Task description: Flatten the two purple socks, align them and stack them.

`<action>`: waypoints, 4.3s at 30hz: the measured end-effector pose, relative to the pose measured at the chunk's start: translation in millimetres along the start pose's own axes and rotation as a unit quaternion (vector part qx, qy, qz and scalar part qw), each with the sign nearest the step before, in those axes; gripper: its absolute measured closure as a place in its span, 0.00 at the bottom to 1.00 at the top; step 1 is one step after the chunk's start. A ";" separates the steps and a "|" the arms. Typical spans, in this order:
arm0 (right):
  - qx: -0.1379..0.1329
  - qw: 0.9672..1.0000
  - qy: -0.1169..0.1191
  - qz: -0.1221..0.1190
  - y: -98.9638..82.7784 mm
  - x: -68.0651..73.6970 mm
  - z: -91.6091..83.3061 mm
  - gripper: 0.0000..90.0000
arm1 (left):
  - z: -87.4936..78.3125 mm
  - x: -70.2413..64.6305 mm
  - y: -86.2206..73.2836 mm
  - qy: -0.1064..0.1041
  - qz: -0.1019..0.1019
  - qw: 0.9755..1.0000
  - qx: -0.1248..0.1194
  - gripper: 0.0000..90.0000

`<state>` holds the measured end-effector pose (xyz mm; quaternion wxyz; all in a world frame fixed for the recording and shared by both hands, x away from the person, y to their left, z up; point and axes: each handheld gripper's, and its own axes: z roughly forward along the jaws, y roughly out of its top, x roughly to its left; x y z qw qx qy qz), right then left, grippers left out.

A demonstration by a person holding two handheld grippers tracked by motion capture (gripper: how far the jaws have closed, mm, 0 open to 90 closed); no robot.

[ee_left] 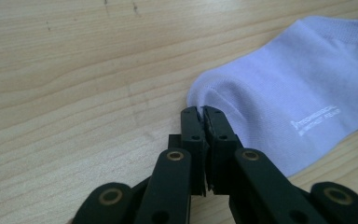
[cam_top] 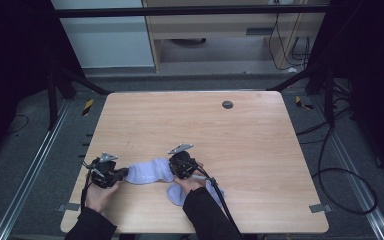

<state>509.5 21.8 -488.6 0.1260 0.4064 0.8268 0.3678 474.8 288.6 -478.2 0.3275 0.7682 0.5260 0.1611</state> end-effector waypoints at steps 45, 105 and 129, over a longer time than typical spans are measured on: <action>-0.028 0.999 0.027 0.020 -83.2 -47.5 -153.7 0.96 | -5.0 -127.0 15.0 -0.129 0.102 0.986 -0.001 0.97; -0.006 0.999 0.045 -0.010 -109.5 -59.0 -119.9 0.95 | 20.7 -153.6 1.4 -0.123 0.140 0.983 -0.006 0.84; -0.091 0.985 -0.112 0.093 -132.0 -148.3 -158.7 0.27 | -0.9 -46.7 7.4 -0.037 0.038 0.996 -0.067 0.44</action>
